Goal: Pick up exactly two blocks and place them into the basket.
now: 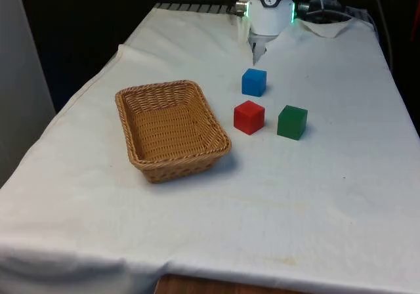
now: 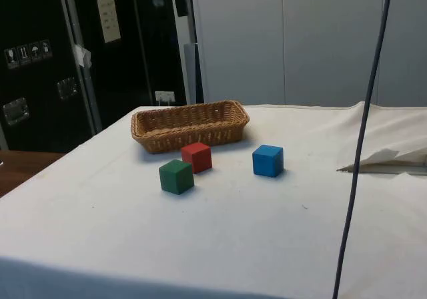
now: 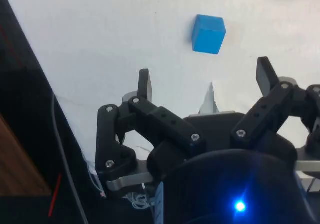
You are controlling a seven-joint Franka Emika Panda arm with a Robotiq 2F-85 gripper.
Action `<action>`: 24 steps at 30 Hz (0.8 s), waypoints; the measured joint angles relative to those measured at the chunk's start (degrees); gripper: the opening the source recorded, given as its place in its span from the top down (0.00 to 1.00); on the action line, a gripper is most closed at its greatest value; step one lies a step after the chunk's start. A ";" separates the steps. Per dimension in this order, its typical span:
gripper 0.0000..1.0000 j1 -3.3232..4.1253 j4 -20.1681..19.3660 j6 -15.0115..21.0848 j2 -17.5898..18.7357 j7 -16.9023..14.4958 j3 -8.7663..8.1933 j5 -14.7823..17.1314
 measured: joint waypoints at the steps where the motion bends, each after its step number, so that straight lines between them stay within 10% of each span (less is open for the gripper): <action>1: 0.00 0.00 0.00 0.00 0.00 0.00 0.00 0.00; 24: 0.00 0.00 -16.44 8.37 -6.93 2.64 1.20 -4.93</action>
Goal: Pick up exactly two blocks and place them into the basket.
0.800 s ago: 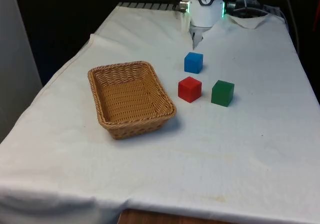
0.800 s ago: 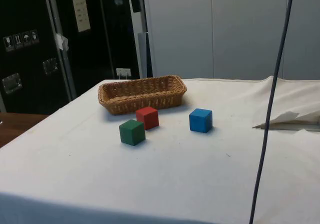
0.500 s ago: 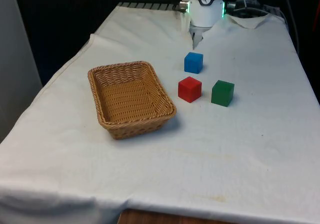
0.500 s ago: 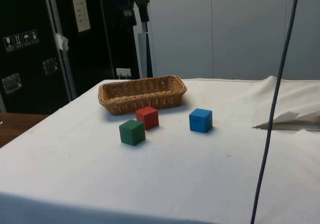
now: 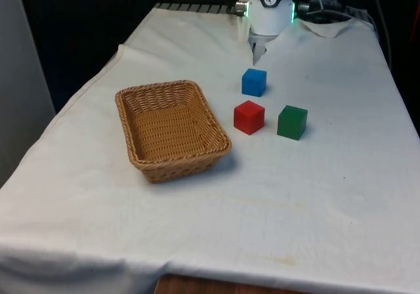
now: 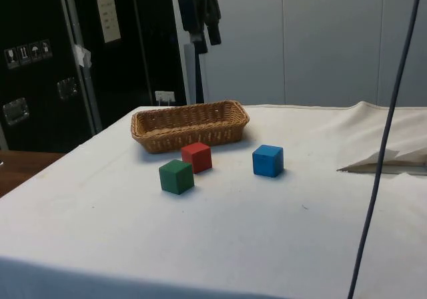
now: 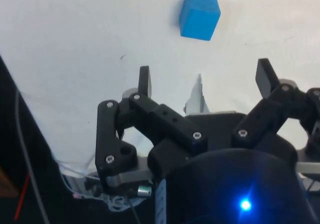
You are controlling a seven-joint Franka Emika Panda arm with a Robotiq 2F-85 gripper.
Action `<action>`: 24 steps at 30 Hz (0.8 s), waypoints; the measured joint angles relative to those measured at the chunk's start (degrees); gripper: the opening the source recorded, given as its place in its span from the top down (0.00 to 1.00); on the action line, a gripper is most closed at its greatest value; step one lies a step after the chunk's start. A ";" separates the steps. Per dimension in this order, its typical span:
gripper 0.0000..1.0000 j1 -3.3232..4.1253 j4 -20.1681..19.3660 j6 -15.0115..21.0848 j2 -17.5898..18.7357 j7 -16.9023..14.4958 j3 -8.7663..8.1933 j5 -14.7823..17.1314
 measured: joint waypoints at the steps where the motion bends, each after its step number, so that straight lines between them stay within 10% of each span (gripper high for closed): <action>1: 0.00 0.00 -0.69 0.46 -0.29 0.34 0.06 -0.23; 24: 0.00 -0.11 -14.27 11.69 -2.81 6.19 0.52 -3.55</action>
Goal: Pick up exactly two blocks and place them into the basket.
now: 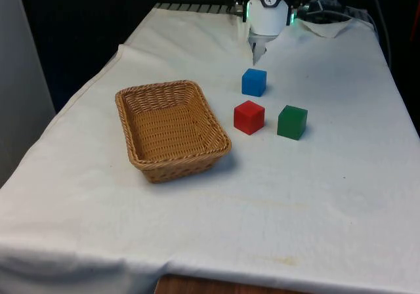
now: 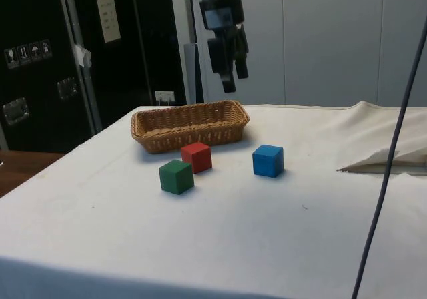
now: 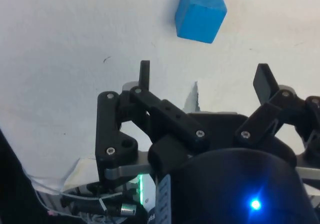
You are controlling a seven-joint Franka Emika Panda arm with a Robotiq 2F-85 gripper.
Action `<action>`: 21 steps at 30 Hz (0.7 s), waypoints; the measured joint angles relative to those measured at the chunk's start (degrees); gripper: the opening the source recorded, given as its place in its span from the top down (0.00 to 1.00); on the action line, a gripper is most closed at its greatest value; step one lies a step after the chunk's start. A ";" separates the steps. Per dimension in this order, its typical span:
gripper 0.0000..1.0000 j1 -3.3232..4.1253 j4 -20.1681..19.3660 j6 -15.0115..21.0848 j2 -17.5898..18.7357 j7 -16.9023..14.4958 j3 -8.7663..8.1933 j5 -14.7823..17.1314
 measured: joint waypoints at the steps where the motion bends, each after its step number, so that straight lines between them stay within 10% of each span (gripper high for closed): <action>1: 0.00 -0.11 -1.55 1.60 -0.29 0.00 0.00 0.00; 21: 0.00 -0.92 -12.26 14.55 -1.15 -1.83 -1.49 0.57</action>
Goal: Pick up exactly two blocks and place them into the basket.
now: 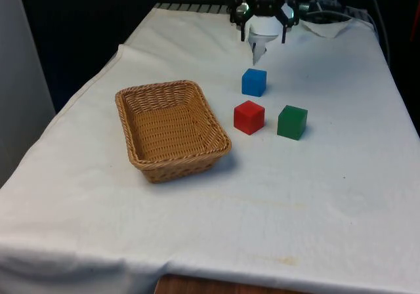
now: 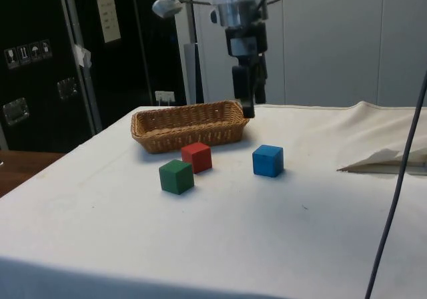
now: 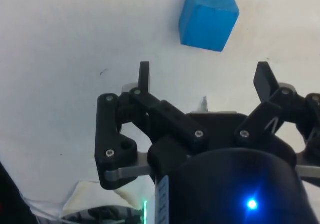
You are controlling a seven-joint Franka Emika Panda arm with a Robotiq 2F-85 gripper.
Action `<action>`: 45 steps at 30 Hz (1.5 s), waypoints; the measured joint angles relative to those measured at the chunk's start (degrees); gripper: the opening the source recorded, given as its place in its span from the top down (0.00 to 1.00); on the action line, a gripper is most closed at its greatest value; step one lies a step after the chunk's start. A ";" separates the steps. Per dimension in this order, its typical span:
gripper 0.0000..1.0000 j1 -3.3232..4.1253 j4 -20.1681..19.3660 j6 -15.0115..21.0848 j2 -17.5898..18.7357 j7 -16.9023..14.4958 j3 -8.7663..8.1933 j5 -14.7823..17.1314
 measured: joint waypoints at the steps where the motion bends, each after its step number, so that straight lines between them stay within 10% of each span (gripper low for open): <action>1: 0.00 -0.17 -1.09 1.20 0.00 -0.63 -0.46 0.00; 16: 0.00 -0.92 -6.88 10.83 2.58 -5.16 -4.07 0.00; 31: 0.00 -0.92 -7.33 13.06 4.76 -2.52 -3.61 0.29; 45: 0.00 -0.92 -6.30 21.08 13.64 -2.29 -2.01 6.99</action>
